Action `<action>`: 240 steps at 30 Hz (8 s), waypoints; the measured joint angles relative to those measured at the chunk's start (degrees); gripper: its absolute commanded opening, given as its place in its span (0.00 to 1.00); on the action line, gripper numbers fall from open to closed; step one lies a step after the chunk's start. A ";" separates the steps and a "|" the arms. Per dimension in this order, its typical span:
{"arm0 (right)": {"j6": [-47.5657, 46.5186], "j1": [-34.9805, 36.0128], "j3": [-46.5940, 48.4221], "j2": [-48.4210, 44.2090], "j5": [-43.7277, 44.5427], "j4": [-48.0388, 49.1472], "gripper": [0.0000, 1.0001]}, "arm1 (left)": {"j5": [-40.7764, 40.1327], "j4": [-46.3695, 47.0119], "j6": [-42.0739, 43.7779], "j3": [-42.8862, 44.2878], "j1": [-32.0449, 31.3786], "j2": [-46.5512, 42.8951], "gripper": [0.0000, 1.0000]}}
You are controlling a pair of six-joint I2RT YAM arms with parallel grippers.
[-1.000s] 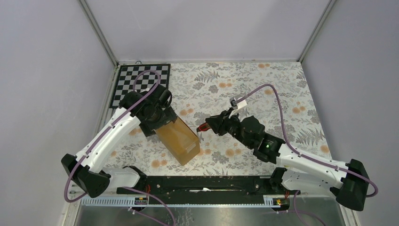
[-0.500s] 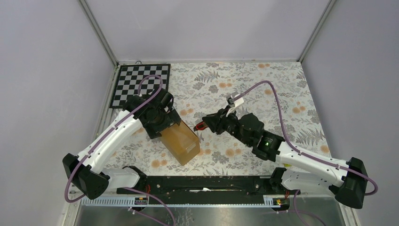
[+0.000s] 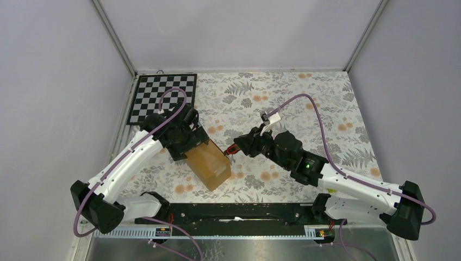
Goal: Unpack the express box
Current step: Adjust the express box at the center of the board, then adjust the knife.
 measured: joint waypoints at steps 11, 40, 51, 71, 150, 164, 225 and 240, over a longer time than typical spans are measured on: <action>0.63 0.04 0.00 -0.57 1.99 -1.18 0.00 | 0.20 0.72 0.11 -0.68 0.11 -0.57 0.99; -3.52 2.25 1.27 -4.26 0.20 -5.35 0.00 | 0.37 1.09 0.63 -1.18 1.20 -0.94 0.99; -11.87 5.35 1.55 -4.74 -2.38 -4.59 0.00 | 2.84 3.50 11.43 0.85 11.80 6.60 0.99; -13.92 -11.47 19.39 -3.39 -35.91 -6.80 0.00 | 36.85 24.98 40.35 5.46 11.28 -13.00 0.96; 19.32 -18.67 27.50 5.01 -51.47 -36.52 0.63 | -31.39 109.11 155.95 -41.11 -51.01 -15.28 0.00; 28.81 -19.06 21.03 5.92 -60.13 -27.69 0.48 | -31.67 108.93 156.34 -43.50 -51.49 -18.18 0.00; 31.12 -11.65 -7.58 -3.98 -53.13 -13.22 0.00 | -2.12 20.37 30.16 22.12 0.33 10.12 0.99; 40.35 -7.48 -14.64 5.07 -52.37 11.72 0.00 | -2.05 18.62 25.88 19.58 15.93 18.56 0.99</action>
